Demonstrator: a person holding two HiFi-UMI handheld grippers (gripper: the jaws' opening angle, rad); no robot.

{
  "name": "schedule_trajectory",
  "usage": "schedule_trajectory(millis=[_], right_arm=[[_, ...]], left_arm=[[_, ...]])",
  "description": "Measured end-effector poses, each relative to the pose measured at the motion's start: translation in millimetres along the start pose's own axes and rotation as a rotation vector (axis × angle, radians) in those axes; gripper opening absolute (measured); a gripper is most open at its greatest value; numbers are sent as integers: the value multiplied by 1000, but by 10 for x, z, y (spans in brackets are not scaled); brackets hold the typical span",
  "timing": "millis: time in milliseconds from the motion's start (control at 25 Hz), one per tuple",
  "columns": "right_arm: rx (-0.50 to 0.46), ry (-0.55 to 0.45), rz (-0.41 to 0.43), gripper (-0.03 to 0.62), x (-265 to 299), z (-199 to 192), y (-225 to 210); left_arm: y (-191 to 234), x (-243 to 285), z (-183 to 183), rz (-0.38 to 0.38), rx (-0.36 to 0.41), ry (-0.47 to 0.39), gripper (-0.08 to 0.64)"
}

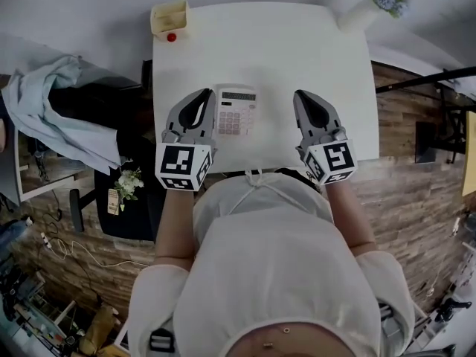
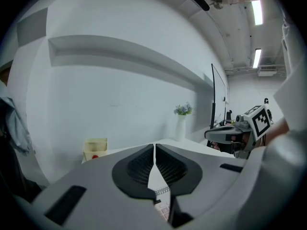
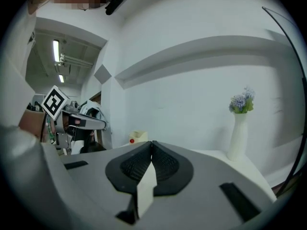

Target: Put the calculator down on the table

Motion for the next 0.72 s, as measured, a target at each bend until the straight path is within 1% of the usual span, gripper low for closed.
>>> schedule_trajectory(millis=[120,160,320,400,720], right_arm=[[-57,-25,-24,6,-82,114,15],[-71,-31,-27,6,-110,144,25],[-89,-51,-31,5,-160,229,45],[-87,-55,-30,5,-167,246,59],[-76,-53,-15,3,-182,253,144]], left_arm=[[-1,-99,205,-27,-29,-51,20],[-6,-137,268,-31,-27,-68,18],[-48,-236,432,-31,40,-119,18],[-69,-254,441,-35,51,-130,18],[-107,-306,361,-38,44,-142,18]])
Point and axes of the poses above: the fingertips, and each gripper's own axes: x forward along the fingers, y to its left, z out of its top, the point moved 9 cm from there along -x, backward along the fingers
